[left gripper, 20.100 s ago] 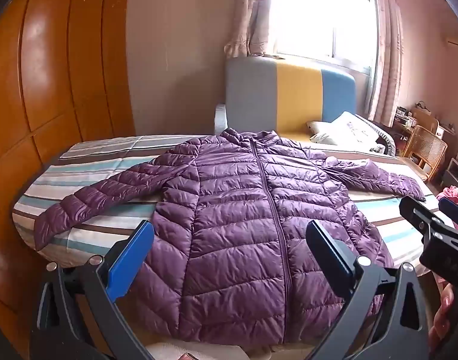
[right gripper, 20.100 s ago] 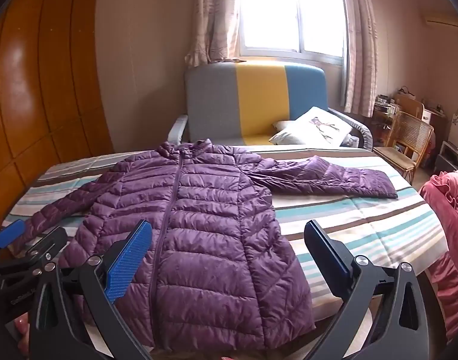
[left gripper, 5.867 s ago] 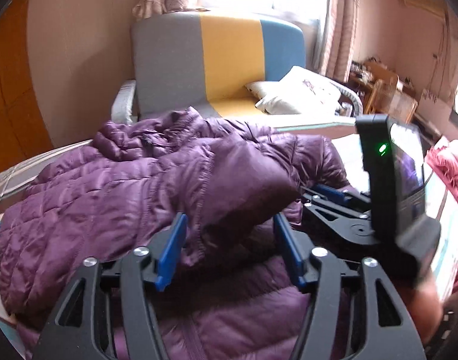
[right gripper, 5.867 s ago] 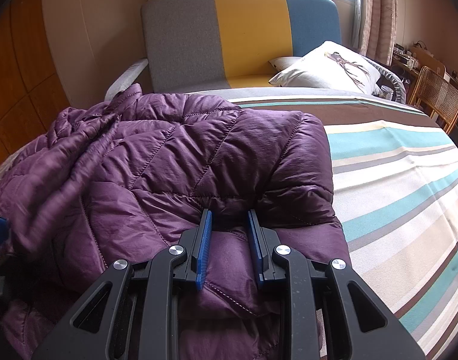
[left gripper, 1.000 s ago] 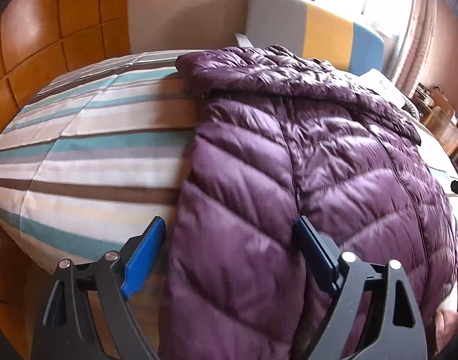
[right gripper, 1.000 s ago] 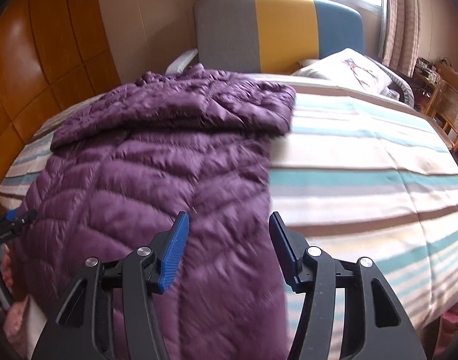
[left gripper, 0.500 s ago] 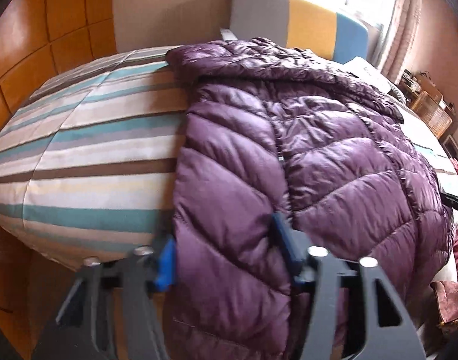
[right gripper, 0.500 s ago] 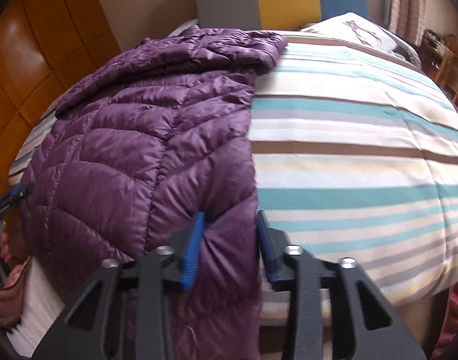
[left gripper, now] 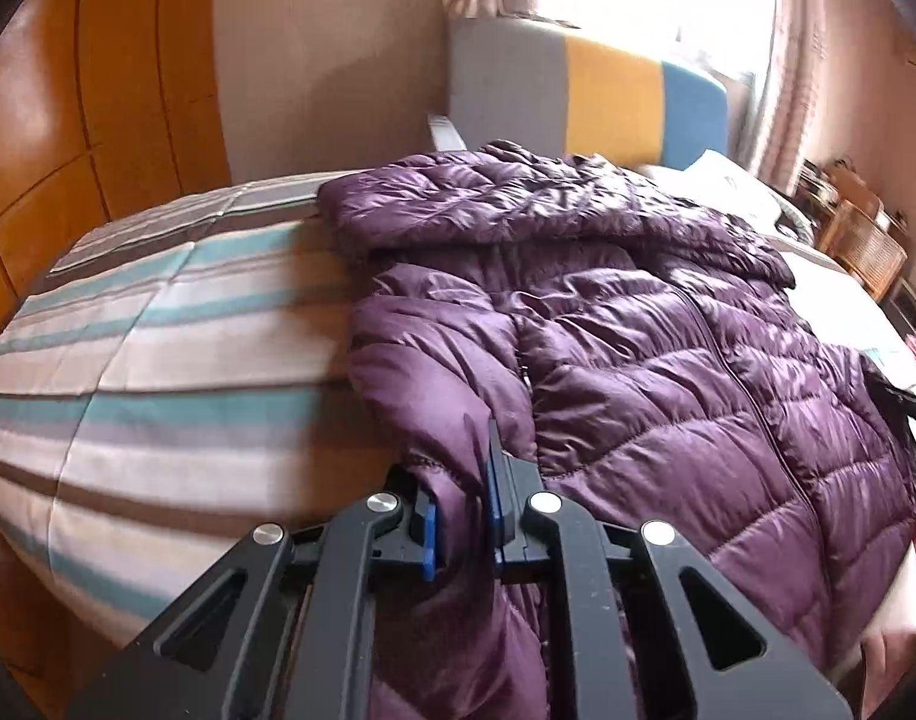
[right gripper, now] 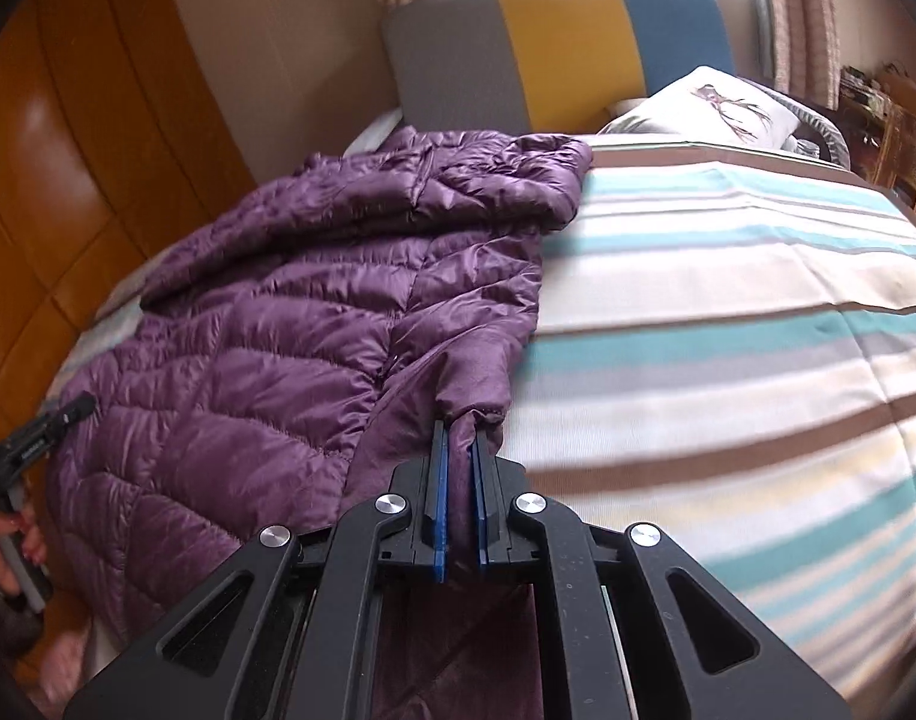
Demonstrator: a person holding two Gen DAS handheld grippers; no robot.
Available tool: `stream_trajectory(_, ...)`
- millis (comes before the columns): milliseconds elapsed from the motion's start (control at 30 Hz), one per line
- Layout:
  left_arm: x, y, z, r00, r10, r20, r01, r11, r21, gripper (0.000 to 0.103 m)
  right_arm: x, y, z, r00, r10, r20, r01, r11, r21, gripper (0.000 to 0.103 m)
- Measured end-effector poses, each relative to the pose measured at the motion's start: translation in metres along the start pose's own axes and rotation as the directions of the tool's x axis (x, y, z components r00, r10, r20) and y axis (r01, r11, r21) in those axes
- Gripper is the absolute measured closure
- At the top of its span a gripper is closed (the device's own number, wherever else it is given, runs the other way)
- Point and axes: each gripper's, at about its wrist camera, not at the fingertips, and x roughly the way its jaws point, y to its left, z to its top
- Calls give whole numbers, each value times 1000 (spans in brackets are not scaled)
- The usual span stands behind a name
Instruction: Fold large clothes
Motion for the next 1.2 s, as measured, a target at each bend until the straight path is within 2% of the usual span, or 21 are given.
stream_trajectory(133,20,5,5,999,-7,-41,6,999,-41,88,16,-5,2,999,34,-31,-33,998,49,96)
stream_trajectory(167,21,5,3,999,-17,-48,14,999,-46,80,17,-9,-1,998,48,-47,-45,997,66,95)
stream_trajectory(200,19,6,-1,998,-31,-49,29,999,-44,62,15,-12,-5,997,57,-57,-52,996,79,92)
stream_trajectory(233,14,7,-7,998,-40,-45,38,999,-31,51,12,-16,-8,995,75,-60,-69,994,89,81)
stream_trajectory(267,9,7,-12,998,-45,-39,44,999,-19,41,6,-20,-12,993,97,-62,-91,991,99,65)
stream_trajectory(333,0,10,-26,995,-81,-53,81,997,-1,39,-6,-27,-19,991,114,-68,-107,989,102,55)
stream_trajectory(433,-9,15,-41,987,-136,-86,138,990,15,42,-16,-27,-33,977,171,-131,-164,984,63,57)
stream_trajectory(533,-14,13,-48,984,-153,-94,158,986,46,53,-17,-16,-43,963,174,-205,-183,983,-27,67)
stream_trajectory(567,-16,13,-49,981,-168,-101,173,984,39,61,-18,-10,-46,963,167,-210,-183,981,-58,72)
stream_trajectory(600,-16,12,-49,979,-175,-102,179,983,31,76,-18,-7,-48,965,162,-206,-181,980,-79,84)
stream_trajectory(633,-17,11,-48,979,-178,-104,181,983,23,83,-21,-3,-50,965,174,-194,-194,977,-88,92)
stream_trajectory(700,-23,4,-45,973,-208,-101,213,977,33,91,-28,0,-48,963,213,-164,-229,970,-84,95)
stream_trajectory(800,-45,-1,-41,971,-233,-44,236,969,68,93,-46,-2,-43,958,266,-106,-275,958,-81,96)
stream_trajectory(900,-67,3,-36,960,-280,11,279,959,56,94,-64,-8,-36,942,334,-41,-336,939,-76,96)
stream_trajectory(1033,-96,9,-33,945,-315,94,312,949,46,94,-93,-6,-30,913,406,31,-399,907,-133,96)
stream_trajectory(1100,-110,12,-33,934,-321,155,319,947,38,95,-104,-5,-29,895,442,64,-430,891,-147,96)
stream_trajectory(1200,-133,17,-31,902,-338,270,344,939,26,96,-123,-1,-25,851,510,126,-486,856,-178,96)
